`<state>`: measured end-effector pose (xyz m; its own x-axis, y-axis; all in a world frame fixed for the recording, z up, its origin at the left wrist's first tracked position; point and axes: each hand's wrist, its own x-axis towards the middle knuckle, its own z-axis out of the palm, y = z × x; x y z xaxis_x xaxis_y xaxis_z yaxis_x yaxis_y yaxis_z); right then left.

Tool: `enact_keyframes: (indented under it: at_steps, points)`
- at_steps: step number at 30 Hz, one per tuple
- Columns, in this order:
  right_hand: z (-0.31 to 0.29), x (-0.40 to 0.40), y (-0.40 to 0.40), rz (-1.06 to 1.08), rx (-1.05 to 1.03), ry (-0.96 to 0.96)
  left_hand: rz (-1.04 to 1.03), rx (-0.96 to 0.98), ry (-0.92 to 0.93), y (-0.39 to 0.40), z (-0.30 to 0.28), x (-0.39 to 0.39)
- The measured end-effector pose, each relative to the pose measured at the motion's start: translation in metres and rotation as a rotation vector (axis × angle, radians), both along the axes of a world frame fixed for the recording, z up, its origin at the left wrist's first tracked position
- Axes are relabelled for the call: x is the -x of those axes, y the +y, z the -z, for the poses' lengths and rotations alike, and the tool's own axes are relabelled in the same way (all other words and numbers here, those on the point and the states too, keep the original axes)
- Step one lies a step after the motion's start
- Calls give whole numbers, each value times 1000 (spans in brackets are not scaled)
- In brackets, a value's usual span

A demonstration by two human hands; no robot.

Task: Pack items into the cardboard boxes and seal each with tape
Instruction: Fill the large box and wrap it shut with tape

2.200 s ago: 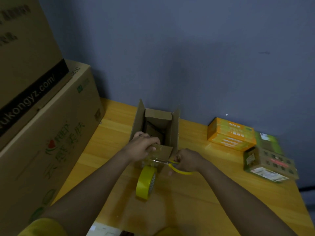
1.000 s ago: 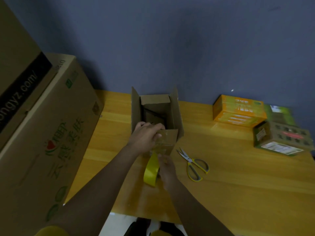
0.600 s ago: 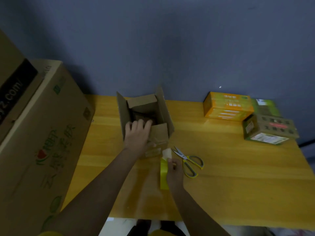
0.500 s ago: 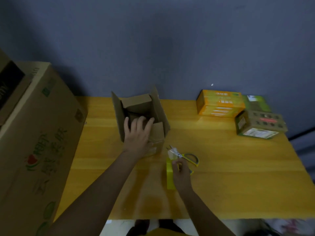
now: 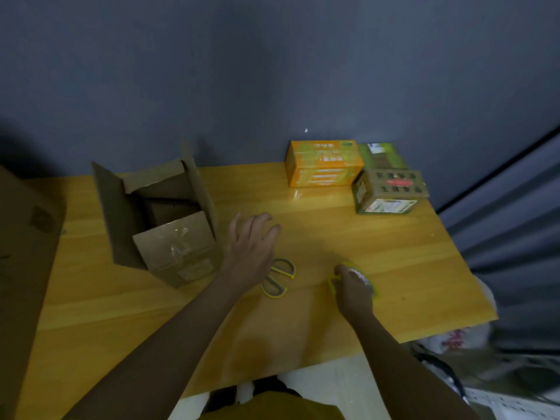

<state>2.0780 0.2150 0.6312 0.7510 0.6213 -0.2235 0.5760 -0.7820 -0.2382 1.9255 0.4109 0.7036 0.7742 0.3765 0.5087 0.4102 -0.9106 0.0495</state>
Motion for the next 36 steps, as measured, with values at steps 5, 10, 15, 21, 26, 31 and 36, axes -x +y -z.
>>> enact_keyframes:
  at_steps: [5,10,15,21,26,31,36]
  points:
    - [32,5,-20,-153,114,-19,48,5,127,-16,16,-14]
    - [37,6,-18,-393,195,-367,5,47,224,-19,24,-19]
    - [40,3,-21,-463,138,-477,-12,64,235,-19,27,-19]
    - [7,8,9,-370,-29,-335,-49,96,172,-14,20,-5]
    - [-36,42,62,-319,-643,56,-160,155,26,-2,2,36]
    - [-67,118,115,-342,-874,363,-330,189,17,40,-23,91]
    - [-75,175,169,-134,-922,760,-379,564,527,106,-56,111]
